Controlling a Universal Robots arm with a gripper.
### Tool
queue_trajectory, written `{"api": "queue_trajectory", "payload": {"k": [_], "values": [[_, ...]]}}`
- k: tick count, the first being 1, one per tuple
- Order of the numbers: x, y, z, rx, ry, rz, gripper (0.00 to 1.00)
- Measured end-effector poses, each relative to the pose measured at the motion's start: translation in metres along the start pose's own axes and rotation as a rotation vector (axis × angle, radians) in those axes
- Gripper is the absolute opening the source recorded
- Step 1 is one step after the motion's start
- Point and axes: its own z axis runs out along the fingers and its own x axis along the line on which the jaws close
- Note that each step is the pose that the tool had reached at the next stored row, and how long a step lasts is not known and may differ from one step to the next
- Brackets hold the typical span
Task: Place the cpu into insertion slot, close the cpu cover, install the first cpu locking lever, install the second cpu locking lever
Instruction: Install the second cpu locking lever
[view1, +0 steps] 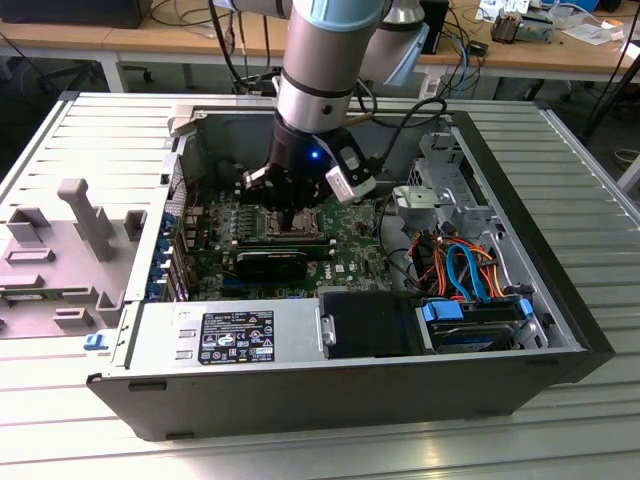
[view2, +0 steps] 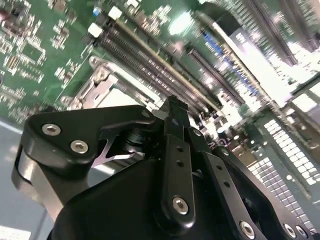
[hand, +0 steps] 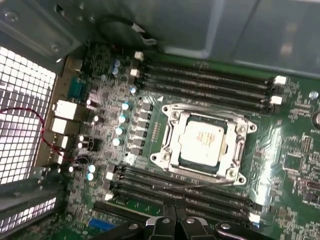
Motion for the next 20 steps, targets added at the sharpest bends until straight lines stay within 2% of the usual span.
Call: {"api": "queue_trajectory", "payload": {"k": [1,2,8,9,14,20], "values": [[-0.0010,0.0001,0.0000,0.0032,0.0006,0.006,0.11],[-0.0011,0.0001,0.0001,0.0023,0.0004,0.017,0.11],[-0.0016,0.0001,0.0025,-0.0135,-0.0044,0.124,0.11],[-0.0023,0.0008,0.0039,-0.0155,-0.0024,0.137,0.11],[-0.0061,0.0122,0.0081,-0.0177,0.0026,0.144,0.11],[-0.0039,0.0133,0.0092,-0.0176,0.0027,0.145,0.11]]}}
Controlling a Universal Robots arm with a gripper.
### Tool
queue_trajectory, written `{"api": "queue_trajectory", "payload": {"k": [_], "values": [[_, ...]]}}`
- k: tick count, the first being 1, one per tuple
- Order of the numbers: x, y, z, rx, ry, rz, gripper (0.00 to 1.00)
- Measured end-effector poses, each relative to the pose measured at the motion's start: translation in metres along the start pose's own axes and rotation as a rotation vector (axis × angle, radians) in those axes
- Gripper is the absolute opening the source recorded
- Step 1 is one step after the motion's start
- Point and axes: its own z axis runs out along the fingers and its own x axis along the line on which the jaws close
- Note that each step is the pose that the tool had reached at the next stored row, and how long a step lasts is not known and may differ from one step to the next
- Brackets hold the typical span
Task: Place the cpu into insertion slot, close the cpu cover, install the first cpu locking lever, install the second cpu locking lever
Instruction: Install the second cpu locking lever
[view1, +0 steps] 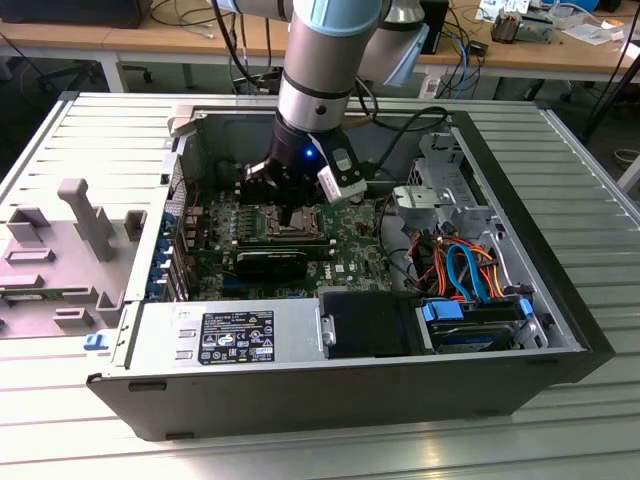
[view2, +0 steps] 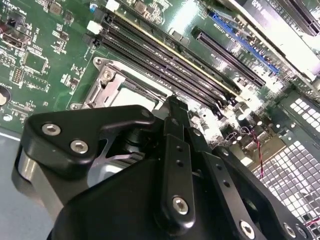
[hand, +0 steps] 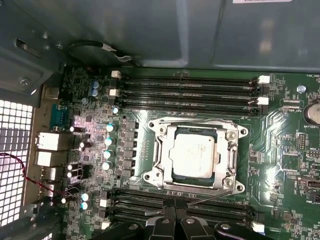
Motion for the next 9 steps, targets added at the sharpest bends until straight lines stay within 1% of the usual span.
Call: {"api": "queue_trajectory", "payload": {"k": [1,3,4,7,9], "values": [[0.0017,0.0002,0.0011,-0.0004,-0.0001,0.000,0.11],[0.0104,0.0006,0.0096,0.0000,0.0001,0.000,0.11],[0.0137,0.0007,0.0131,0.0001,0.0002,0.000,0.11],[0.0181,0.0002,0.0199,0.0002,0.0002,0.000,0.11],[0.0212,-0.0010,0.0268,0.0001,0.0001,0.000,0.11]]}}
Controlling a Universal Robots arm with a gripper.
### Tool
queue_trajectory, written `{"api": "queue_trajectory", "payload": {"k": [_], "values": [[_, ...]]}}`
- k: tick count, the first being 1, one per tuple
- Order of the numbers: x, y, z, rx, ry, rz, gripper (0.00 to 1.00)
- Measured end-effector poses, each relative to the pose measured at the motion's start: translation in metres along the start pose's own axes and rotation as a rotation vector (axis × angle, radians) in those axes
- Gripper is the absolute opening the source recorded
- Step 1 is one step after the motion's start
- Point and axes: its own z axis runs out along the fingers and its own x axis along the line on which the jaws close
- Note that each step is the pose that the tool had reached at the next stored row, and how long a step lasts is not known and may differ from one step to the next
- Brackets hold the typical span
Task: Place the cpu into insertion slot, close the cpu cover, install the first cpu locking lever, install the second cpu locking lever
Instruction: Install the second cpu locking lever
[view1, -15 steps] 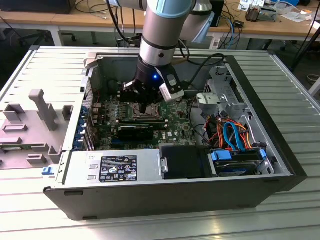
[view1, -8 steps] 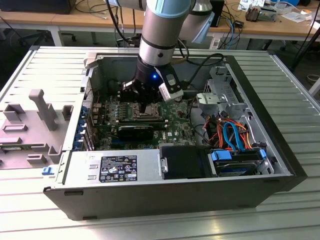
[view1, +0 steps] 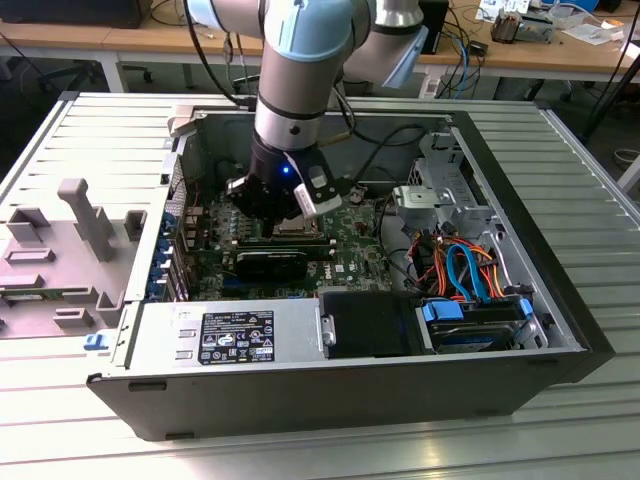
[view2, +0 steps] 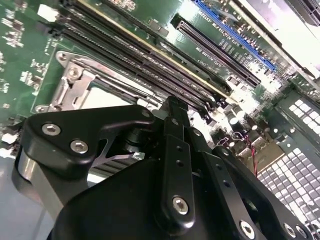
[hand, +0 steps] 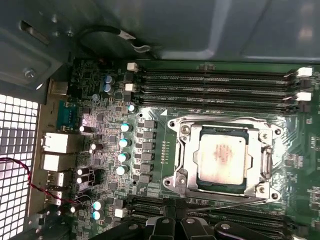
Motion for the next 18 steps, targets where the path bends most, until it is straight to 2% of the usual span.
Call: {"api": "queue_trajectory", "payload": {"k": [5,9,11,12,15,17,18], "values": [[0.0030,-0.0007,0.0078,0.0003,0.0001,-0.003,0.11],[0.0034,-0.0009,0.0112,-0.0002,0.0005,-0.015,0.11],[0.0057,-0.0007,0.0118,-0.0100,-0.0003,-0.019,0.11],[0.0063,-0.0007,0.0119,-0.0277,-0.0018,-0.022,0.11],[0.0064,-0.0007,0.0124,-0.0628,-0.0047,-0.032,0.11],[0.0064,-0.0008,0.0129,-0.0714,-0.0052,-0.040,0.11],[0.0064,-0.0010,0.0132,-0.0729,-0.0051,-0.042,0.11]]}}
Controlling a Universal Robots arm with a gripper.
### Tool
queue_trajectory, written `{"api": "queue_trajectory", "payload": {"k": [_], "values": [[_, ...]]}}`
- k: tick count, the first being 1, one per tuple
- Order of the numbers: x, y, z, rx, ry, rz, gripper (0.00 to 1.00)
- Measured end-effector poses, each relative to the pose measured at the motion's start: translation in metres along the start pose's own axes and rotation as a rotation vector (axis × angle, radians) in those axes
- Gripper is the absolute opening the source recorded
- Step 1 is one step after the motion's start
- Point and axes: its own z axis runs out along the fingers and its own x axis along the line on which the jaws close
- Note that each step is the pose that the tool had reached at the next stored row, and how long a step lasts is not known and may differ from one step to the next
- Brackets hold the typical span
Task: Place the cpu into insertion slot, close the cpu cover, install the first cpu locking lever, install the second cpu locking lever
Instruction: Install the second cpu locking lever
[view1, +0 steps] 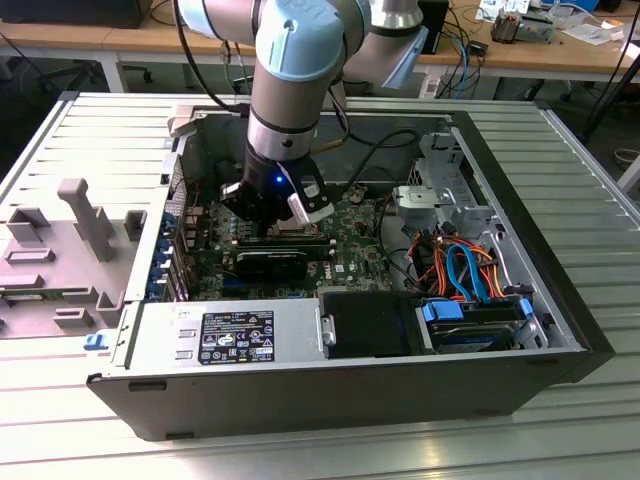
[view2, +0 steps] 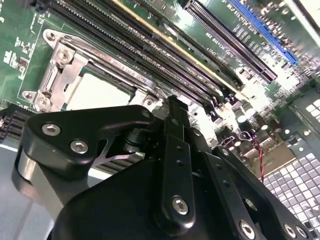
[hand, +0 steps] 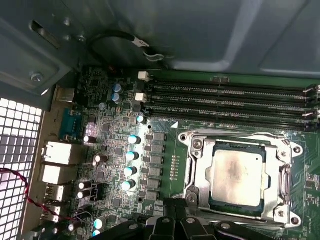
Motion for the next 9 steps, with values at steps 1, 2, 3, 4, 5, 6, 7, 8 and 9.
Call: {"api": "queue_trajectory", "payload": {"k": [1,2,3,4,5,6,7,8,9], "values": [[0.0000,-0.0011,0.0004,-0.0019,0.0000,-0.003,0.11],[0.0000,-0.0019,0.0006,-0.0030,-0.0001,-0.004,0.11],[0.0001,-0.0028,0.0008,-0.0046,-0.0002,-0.005,0.11],[0.0002,-0.0039,0.0010,-0.0068,-0.0003,-0.006,0.11],[0.0004,-0.0051,0.0012,-0.0095,-0.0005,-0.007,0.11],[0.0005,-0.0059,0.0012,-0.0121,-0.0007,-0.008,0.11],[0.0006,-0.0068,0.0012,-0.0160,-0.0009,-0.010,0.11],[0.0007,-0.0082,0.0014,-0.0248,-0.0018,-0.013,0.11],[0.0008,-0.0090,0.0014,-0.0331,-0.0027,-0.016,0.11]]}}
